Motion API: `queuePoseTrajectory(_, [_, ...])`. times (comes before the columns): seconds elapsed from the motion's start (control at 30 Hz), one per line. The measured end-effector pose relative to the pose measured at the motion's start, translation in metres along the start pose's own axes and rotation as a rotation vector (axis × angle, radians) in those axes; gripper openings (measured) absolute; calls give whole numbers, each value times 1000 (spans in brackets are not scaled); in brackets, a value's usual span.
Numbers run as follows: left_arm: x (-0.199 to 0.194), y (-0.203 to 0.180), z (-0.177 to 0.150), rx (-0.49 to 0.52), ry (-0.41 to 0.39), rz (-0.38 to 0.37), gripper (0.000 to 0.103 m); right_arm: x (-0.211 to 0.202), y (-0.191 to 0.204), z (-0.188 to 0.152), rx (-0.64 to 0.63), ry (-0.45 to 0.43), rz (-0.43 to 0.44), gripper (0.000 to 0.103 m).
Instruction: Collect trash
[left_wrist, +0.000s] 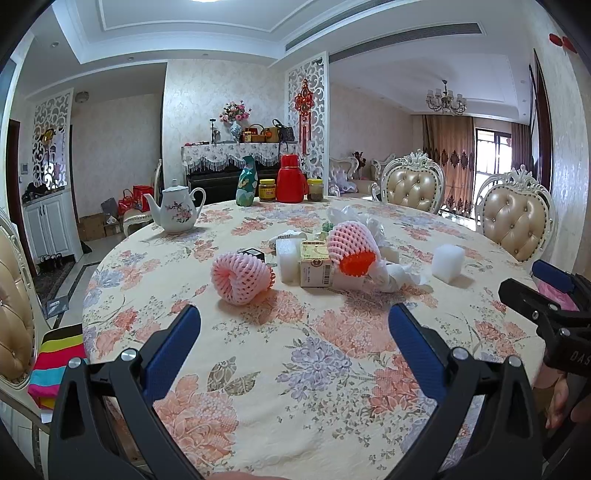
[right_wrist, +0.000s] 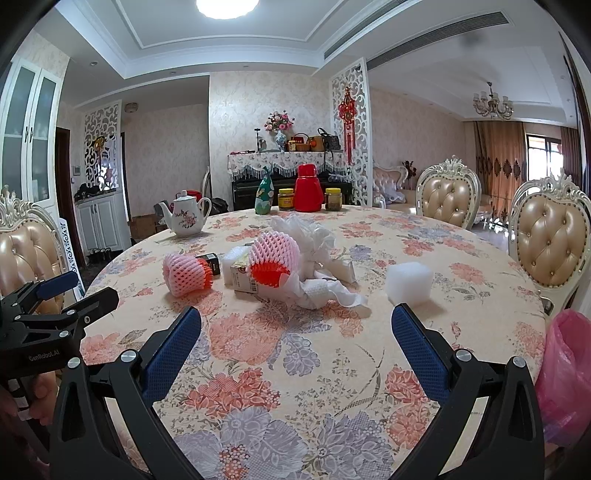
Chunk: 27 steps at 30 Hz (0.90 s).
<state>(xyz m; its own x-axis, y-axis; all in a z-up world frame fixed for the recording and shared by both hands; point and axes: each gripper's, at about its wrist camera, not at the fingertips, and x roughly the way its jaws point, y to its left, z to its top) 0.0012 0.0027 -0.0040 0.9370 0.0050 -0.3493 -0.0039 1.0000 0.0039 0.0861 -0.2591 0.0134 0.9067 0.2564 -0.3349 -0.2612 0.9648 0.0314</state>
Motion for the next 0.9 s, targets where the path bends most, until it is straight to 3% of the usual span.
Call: queuePoseTrajectory(0.9, [0, 5, -3, -10, 8, 5, 99, 1, 3, -1, 8, -2, 5, 97])
